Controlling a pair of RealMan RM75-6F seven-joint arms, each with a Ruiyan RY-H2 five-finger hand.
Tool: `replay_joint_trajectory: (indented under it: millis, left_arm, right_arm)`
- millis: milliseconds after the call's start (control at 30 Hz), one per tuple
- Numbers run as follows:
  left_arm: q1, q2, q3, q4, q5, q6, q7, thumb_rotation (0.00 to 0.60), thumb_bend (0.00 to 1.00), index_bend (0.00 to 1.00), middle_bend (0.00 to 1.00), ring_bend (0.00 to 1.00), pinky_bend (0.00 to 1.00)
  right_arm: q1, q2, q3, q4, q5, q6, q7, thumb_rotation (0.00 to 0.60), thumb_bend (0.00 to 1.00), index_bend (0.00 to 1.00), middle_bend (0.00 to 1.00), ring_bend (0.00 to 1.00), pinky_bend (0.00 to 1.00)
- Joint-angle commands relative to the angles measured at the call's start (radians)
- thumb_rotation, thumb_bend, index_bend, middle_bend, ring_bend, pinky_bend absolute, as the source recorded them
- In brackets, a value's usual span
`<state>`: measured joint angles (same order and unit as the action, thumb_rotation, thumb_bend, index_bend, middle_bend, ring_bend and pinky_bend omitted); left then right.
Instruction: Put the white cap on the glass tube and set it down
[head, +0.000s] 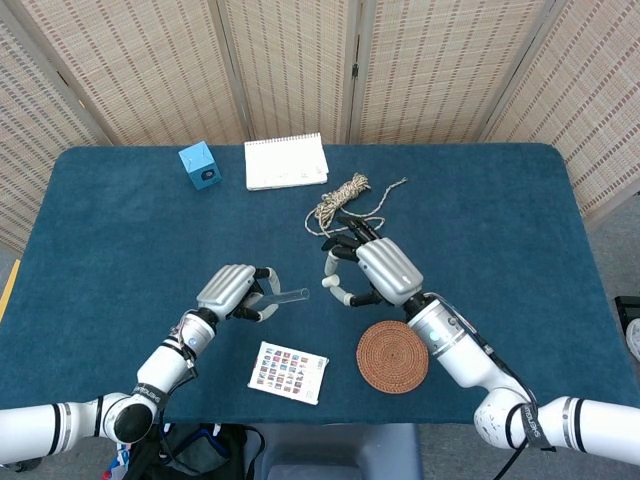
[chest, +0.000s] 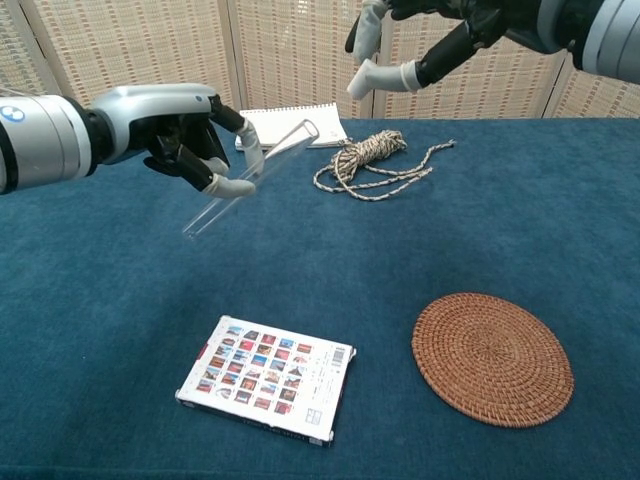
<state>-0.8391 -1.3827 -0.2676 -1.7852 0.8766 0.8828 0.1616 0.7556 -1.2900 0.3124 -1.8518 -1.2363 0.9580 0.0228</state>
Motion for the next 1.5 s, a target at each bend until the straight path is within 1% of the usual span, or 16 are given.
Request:
replay_joint_trajectory:
  millis: [33,267,667,1500]
  left_arm:
    - [-0.007,-0.003,-0.001,0.000,-0.014,-0.001,-0.001,0.600,0.41,0.55,0.97,0.99,1.00]
    - [-0.018,-0.001,-0.005,-0.001,-0.036,-0.008,-0.015,0.600,0.41,0.55,0.97,0.99,1.00]
    - [-0.028,0.001,-0.005,-0.020,-0.029,0.000,-0.031,0.600,0.41,0.55,0.97,0.99,1.00]
    - [-0.040,0.014,0.007,-0.032,-0.034,0.004,-0.044,0.600,0.41,0.54,0.97,0.99,1.00]
  right_arm:
    - [0.004,-0.005,-0.004,-0.003,-0.003,0.001,-0.003,0.600,0.44,0.74,0.29,0.00,0.00]
    - [0.012,-0.011,-0.013,-0.007,-0.004,0.001,-0.005,0.600,0.44,0.74,0.29,0.00,0.00]
    - [0.030,-0.029,-0.018,0.007,0.000,-0.001,-0.004,0.600,0.44,0.74,0.30,0.00,0.00]
    - [0.038,-0.030,-0.032,0.007,0.000,0.007,-0.003,0.600,0.45,0.74,0.30,0.00,0.00]
